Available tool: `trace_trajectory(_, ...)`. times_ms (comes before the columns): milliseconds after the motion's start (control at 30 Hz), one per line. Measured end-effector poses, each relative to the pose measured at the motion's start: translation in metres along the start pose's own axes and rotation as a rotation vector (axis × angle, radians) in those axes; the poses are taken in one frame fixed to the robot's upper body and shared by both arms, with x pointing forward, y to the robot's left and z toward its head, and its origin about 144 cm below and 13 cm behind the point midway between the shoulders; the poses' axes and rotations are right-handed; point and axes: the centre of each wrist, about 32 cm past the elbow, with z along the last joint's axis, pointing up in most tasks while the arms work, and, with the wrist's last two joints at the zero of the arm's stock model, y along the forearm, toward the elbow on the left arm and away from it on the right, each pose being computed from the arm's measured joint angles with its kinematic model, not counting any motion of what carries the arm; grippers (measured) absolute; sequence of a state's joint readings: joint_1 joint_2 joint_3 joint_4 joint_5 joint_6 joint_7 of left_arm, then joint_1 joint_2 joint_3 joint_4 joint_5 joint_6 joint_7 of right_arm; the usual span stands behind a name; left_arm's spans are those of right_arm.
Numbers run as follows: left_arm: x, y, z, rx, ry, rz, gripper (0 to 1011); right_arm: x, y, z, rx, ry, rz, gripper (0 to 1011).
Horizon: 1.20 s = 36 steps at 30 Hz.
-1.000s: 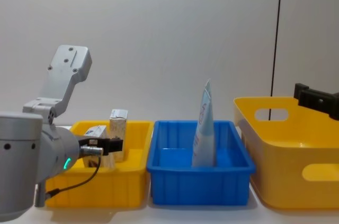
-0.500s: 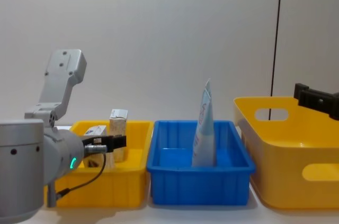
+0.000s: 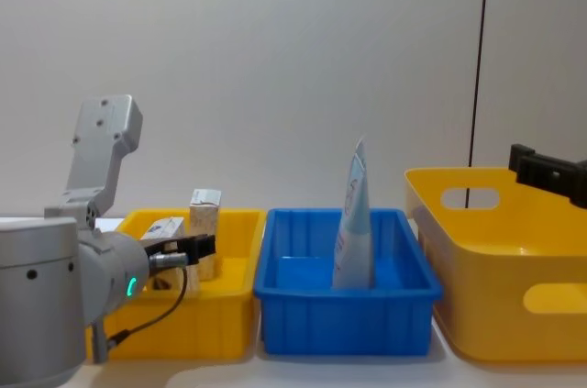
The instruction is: Bimanual collaborative sorting of washing and personal care products
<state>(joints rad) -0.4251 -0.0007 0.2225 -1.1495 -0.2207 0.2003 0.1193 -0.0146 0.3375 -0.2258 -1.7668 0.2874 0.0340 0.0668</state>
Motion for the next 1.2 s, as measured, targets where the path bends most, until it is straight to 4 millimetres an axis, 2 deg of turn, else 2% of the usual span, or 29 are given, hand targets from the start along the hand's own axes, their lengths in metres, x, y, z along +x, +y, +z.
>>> trace_trajectory(533,0.0023,-0.0054,-0.0027,-0.007,0.019,-0.001,407,0.0000,0.0000,0.0000,0.000,0.000,0.000,1000)
trace_trajectory(733,0.0033,-0.0061,-0.0024,-0.008,0.015,0.000,367,0.0000,0.0000,0.0000,0.000,0.000,0.000,1000)
trace_trajectory(1200,0.0061,-0.0029,0.0070,-0.043,-0.060,0.000,363,0.0000,0.0000,0.0000,0.000,0.000,0.000,1000)
